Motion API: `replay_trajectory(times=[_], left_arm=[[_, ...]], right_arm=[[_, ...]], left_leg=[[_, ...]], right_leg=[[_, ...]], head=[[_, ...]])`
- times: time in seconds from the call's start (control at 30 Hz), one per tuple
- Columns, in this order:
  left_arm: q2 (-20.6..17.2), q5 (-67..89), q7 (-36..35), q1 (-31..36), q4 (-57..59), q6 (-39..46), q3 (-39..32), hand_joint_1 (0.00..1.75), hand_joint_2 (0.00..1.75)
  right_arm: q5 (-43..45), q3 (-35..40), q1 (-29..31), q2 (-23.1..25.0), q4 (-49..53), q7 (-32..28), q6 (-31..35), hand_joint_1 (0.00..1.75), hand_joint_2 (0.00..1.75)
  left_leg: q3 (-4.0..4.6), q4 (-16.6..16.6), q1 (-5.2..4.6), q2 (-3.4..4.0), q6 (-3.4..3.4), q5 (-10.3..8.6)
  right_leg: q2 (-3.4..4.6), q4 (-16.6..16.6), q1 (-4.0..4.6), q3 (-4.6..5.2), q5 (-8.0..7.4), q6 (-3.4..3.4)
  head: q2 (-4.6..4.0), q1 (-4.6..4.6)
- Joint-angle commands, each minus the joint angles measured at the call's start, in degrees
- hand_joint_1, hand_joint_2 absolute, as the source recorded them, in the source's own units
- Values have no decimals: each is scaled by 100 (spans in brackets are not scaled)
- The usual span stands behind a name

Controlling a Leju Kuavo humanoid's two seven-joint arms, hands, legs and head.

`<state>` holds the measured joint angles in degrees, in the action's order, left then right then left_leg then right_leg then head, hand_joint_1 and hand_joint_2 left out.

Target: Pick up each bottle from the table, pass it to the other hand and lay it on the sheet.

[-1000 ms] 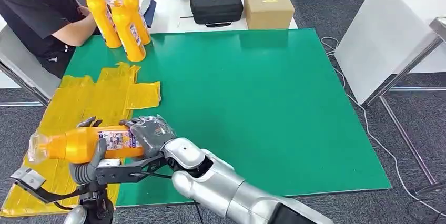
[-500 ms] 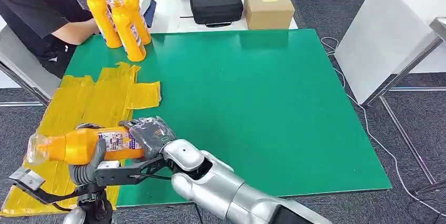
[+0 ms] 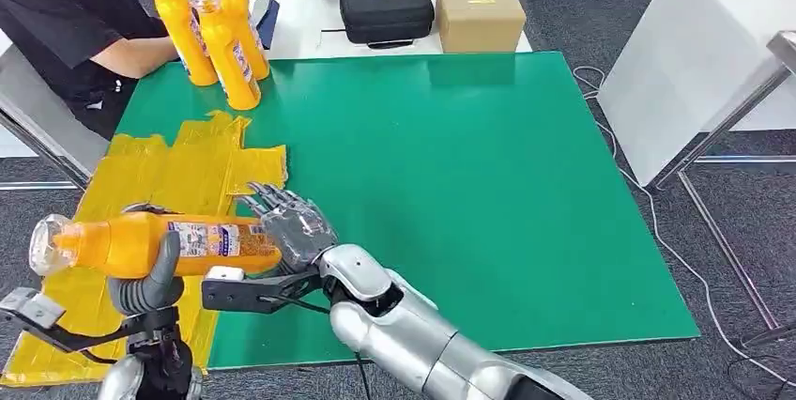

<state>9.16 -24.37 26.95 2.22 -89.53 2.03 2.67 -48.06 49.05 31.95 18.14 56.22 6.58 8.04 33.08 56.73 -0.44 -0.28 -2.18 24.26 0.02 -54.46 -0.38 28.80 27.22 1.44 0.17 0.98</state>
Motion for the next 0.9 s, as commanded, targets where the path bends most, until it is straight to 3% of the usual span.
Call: replay_trajectory(times=[0.03,0.3,0.43,0.57,0.6,0.63,0.67,0.73,0.9], left_arm=[[60,4,-9,257,260,23,-192,175,175],[73,303,100,402,512,294,-485,175,175],[-85,1170,497,732,1026,929,-759,175,175],[-310,3031,991,1111,1658,2469,-696,175,175],[-421,4087,1180,1328,2219,3359,-544,175,175],[-445,4356,1289,1469,2597,3624,-492,175,175],[-488,4655,1305,1541,2804,3797,-424,175,175],[-233,6265,1305,1570,2858,3797,-973,175,175],[-104,7338,1305,1624,3233,3797,-1276,175,175]], right_arm=[[9,-140,69,-263,129,-30,-9,0,0],[-181,-523,57,-318,347,34,90,0,0],[-328,-778,-52,-413,678,44,18,0,0],[-411,-928,-256,-587,1217,38,83,0,0],[-444,-981,-359,-701,1521,22,164,0,0],[-445,-1023,-444,-770,1746,21,175,0,0],[-453,-1060,-547,-838,1965,-4,182,0,0],[-486,-1143,-773,-974,2531,-107,294,0,0],[-472,-1243,-970,-1243,3006,-189,343,0,0]], left_leg=[[-13,-1,8,-12,15,4],[-5,-1,5,-12,9,-1],[-11,-4,6,-13,12,-1],[-10,-5,8,-25,15,-3],[-7,-6,4,-23,9,-4],[-8,-7,2,-27,9,-5],[-12,-8,6,-47,13,-7],[-18,-12,4,-44,13,-6],[-6,-4,0,-20,5,-2]], right_leg=[[-15,8,8,-22,6,-4],[-14,4,4,-10,2,-2],[-15,9,5,-18,2,-3],[-27,9,7,-22,4,-5],[-24,8,3,-15,3,-3],[-27,8,1,-17,3,-3],[-47,13,4,-28,6,-4],[-42,16,2,-33,5,-3],[-21,8,0,-15,3,0]], head=[[0,2],[0,2],[0,2],[0,2],[0,0],[0,0],[0,2],[0,0],[2,2]])
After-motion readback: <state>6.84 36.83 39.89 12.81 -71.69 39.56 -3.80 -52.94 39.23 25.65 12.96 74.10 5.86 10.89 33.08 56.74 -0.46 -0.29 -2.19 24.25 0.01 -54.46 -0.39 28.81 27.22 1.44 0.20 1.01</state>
